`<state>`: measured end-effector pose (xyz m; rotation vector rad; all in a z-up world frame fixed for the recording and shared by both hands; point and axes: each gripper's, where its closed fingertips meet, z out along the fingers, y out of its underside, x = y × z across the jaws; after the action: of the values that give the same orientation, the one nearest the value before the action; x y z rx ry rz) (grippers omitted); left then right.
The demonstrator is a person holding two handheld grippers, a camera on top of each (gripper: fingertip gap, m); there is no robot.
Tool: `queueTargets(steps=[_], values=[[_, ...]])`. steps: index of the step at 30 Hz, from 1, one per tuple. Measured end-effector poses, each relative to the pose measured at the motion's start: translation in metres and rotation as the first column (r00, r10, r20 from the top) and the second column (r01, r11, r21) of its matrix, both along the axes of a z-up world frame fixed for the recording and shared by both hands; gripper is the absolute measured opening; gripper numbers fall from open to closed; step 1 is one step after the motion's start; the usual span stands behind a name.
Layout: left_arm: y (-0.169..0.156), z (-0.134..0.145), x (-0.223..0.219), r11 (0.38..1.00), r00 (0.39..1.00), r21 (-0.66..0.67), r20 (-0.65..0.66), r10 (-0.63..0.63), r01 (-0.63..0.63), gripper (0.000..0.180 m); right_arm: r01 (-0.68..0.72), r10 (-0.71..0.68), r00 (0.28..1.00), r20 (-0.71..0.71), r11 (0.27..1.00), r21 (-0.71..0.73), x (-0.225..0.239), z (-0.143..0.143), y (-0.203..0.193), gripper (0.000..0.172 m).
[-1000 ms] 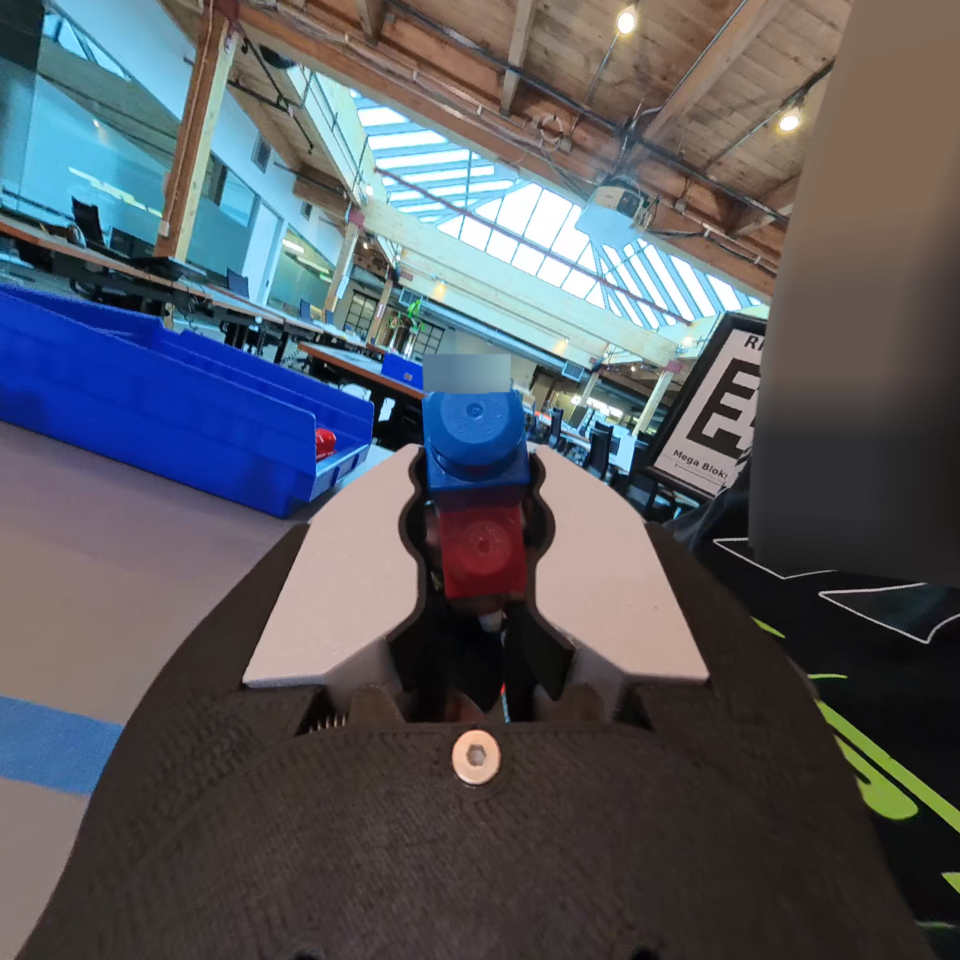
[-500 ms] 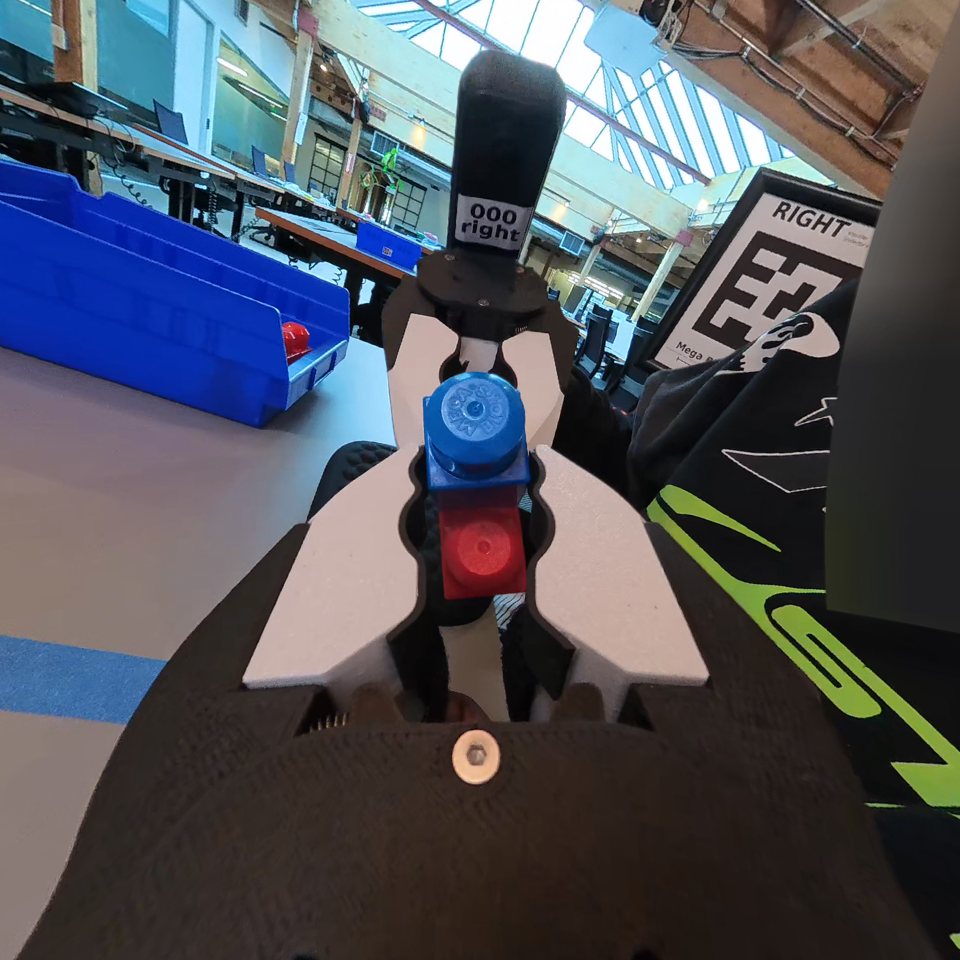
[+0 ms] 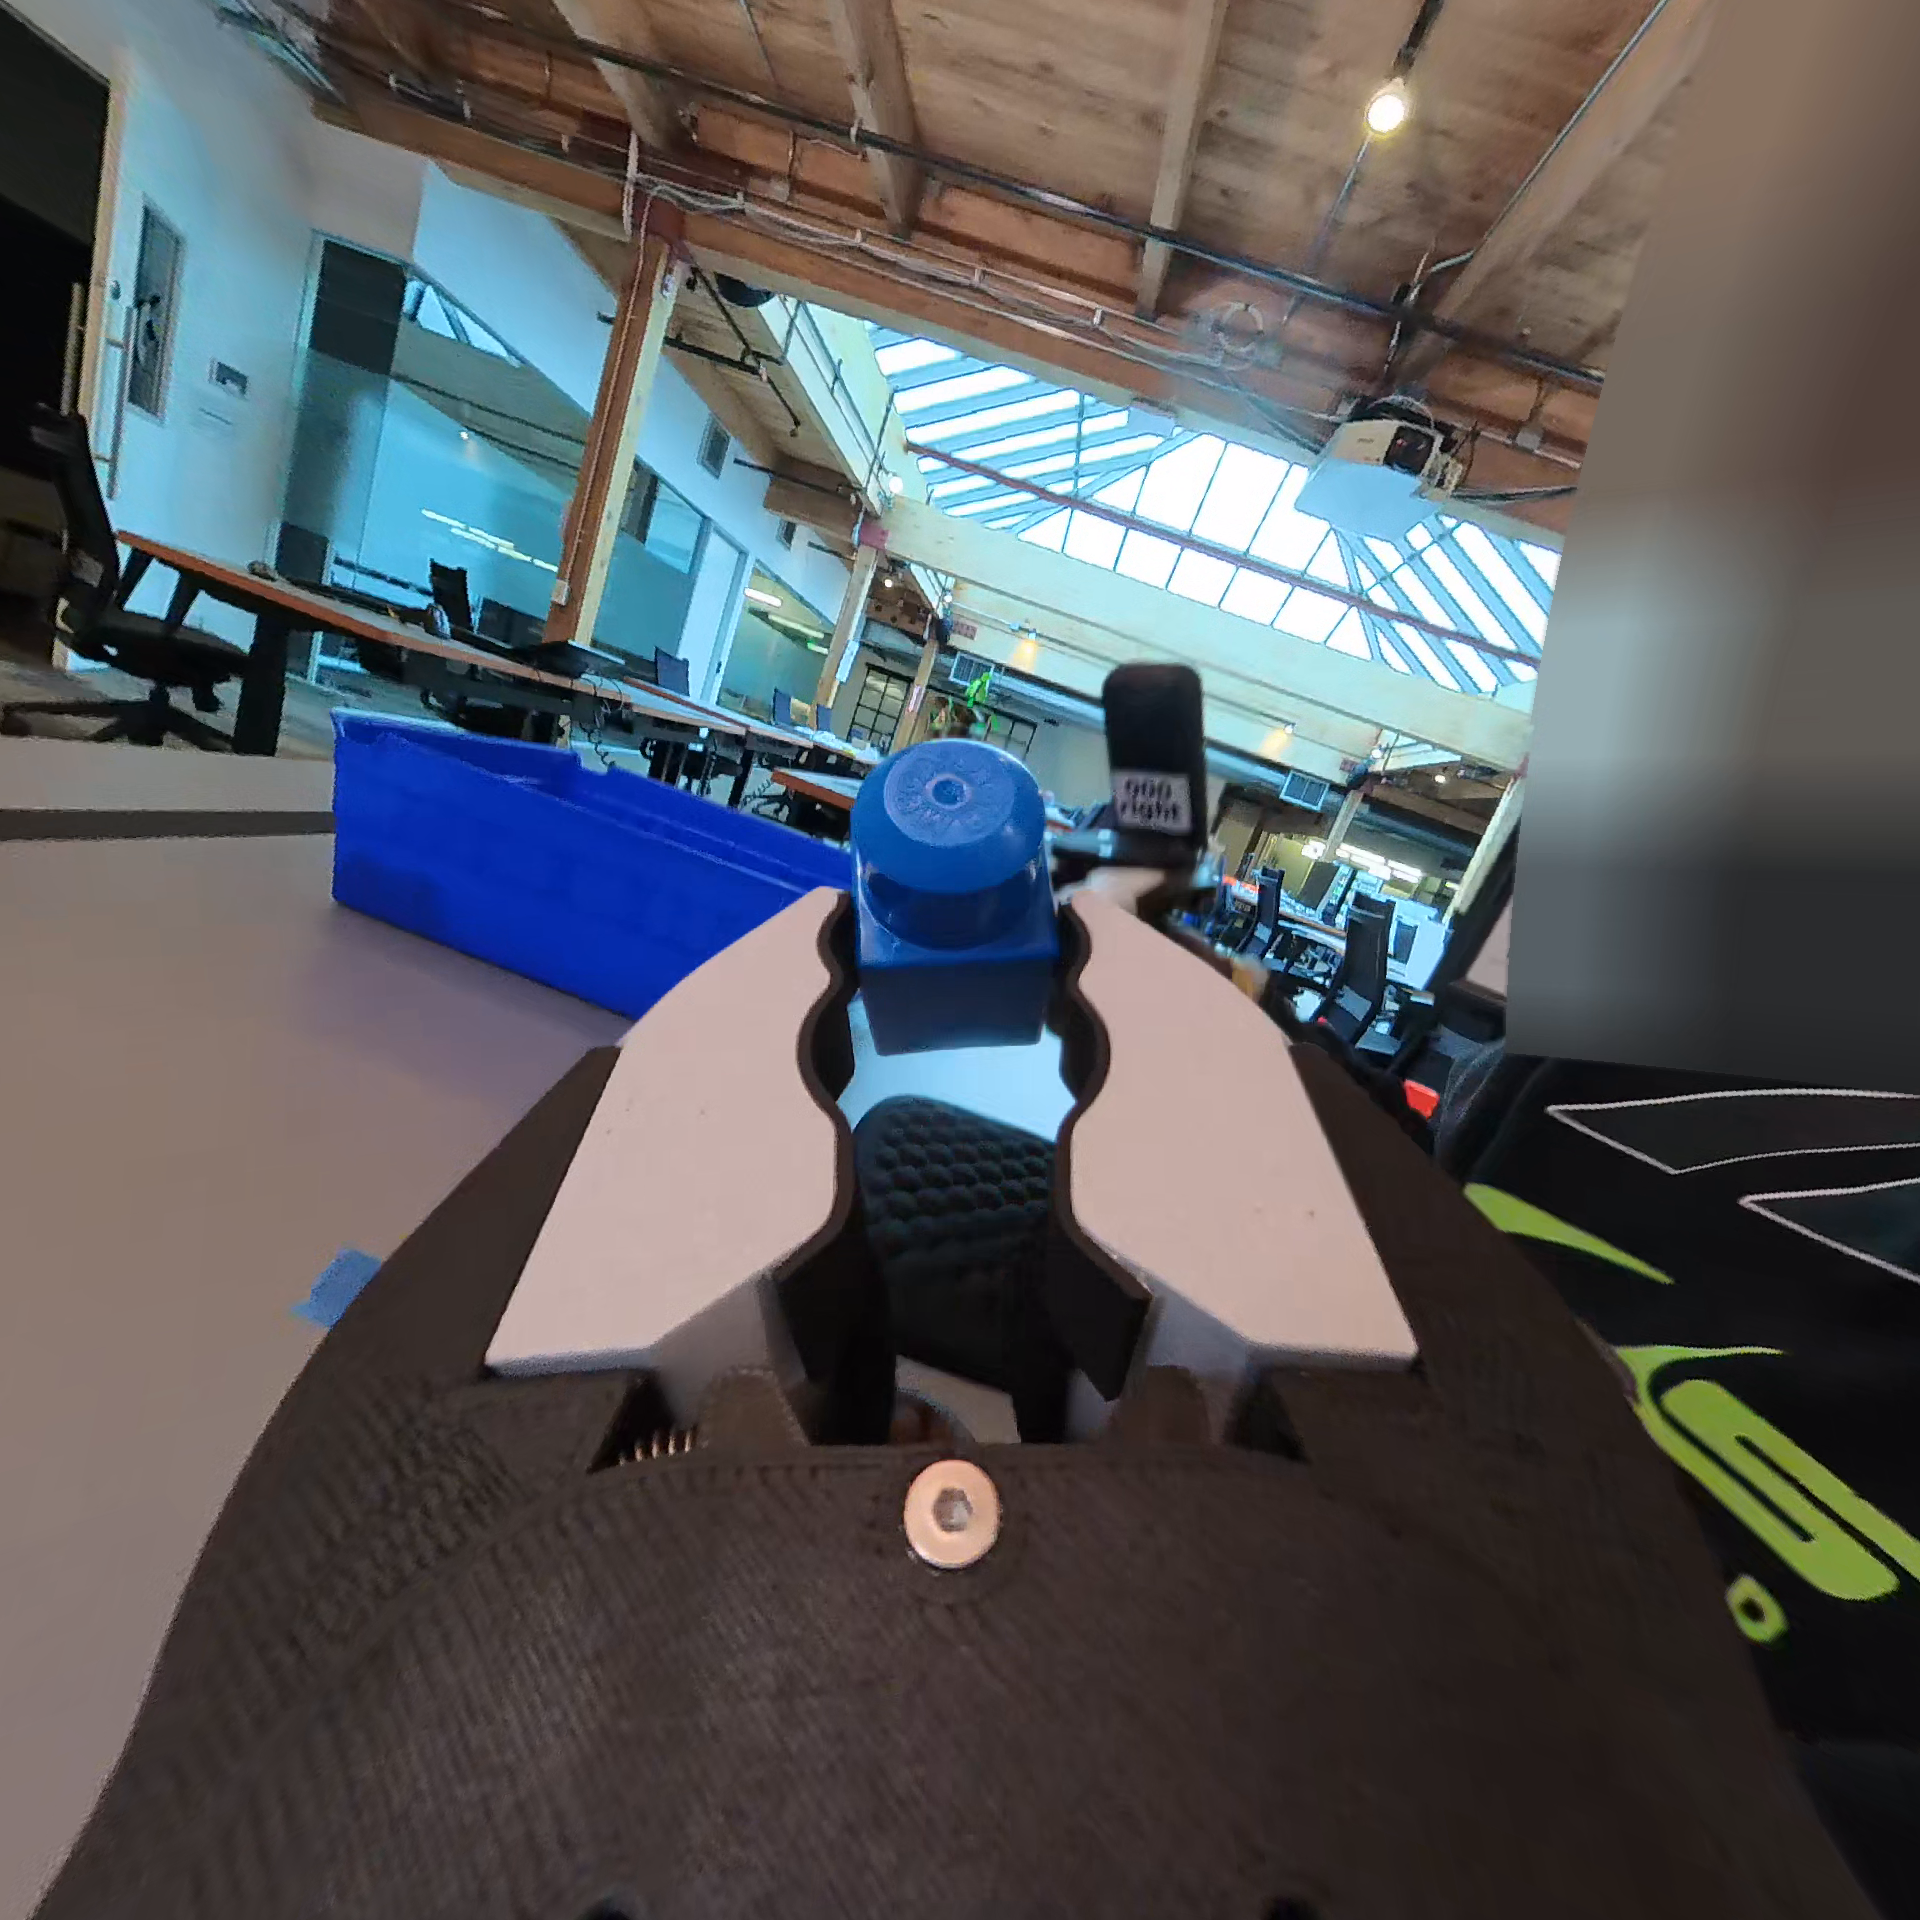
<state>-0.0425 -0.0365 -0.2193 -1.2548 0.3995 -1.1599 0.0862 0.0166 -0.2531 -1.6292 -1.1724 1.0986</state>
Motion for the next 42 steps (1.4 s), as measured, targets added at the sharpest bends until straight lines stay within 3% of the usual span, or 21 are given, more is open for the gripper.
queueTargets(steps=[3, 5, 8, 11, 16, 20, 26, 36, 40, 42], values=[[0.002, -0.008, 0.013, 1.000, 1.000, -0.014, -0.007, -0.024, 0.024, 0.036, 0.337, -0.335, 0.942, -0.039, 0.937, 0.090, 0.051, 0.031, 0.066, 0.036], [0.002, -0.012, 0.018, 0.999, 0.999, -0.022, -0.021, -0.032, 0.032, 0.036, 0.539, -0.544, 0.839, -0.018, 0.826, 0.164, 0.092, 0.045, 0.113, 0.036], [0.003, -0.014, 0.018, 0.999, 0.999, -0.024, -0.035, -0.026, 0.025, 0.036, 0.693, -0.727, 0.681, 0.089, 0.679, 0.241, 0.135, 0.041, 0.177, 0.036], [0.004, -0.015, 0.016, 0.999, 0.999, -0.035, -0.024, -0.021, 0.020, 0.036, 0.738, -0.781, 0.575, 0.243, 0.623, 0.259, 0.150, 0.017, 0.231, 0.036], [0.004, -0.016, 0.015, 0.999, 0.999, -0.040, -0.024, -0.022, 0.021, 0.036, 0.737, -0.751, 0.400, 0.525, 0.604, 0.303, 0.162, -0.035, 0.293, 0.036], [0.004, -0.017, 0.016, 0.999, 0.999, -0.039, -0.031, -0.030, 0.028, 0.036, 0.772, -0.781, 0.271, 0.563, 0.526, 0.357, 0.174, -0.054, 0.325, 0.036], [0.003, -0.017, 0.016, 0.999, 0.999, -0.043, -0.029, -0.033, 0.032, 0.036, 0.793, -0.789, 0.247, 0.563, 0.498, 0.350, 0.170, -0.071, 0.340, 0.037], [0.004, -0.017, 0.016, 0.999, 0.999, -0.044, -0.030, -0.030, 0.029, 0.036, 0.791, -0.681, 0.266, 0.682, 0.559, 0.249, 0.166, -0.104, 0.329, 0.036], [0.004, -0.017, 0.016, 0.999, 0.999, -0.045, -0.028, -0.031, 0.030, 0.036, 0.772, -0.616, 0.314, 0.722, 0.609, 0.183, 0.161, -0.116, 0.326, 0.036], [0.004, -0.017, 0.016, 0.998, 0.999, -0.046, -0.029, -0.033, 0.031, 0.036, 0.768, -0.587, 0.325, 0.742, 0.621, 0.155, 0.161, -0.119, 0.323, 0.043]])
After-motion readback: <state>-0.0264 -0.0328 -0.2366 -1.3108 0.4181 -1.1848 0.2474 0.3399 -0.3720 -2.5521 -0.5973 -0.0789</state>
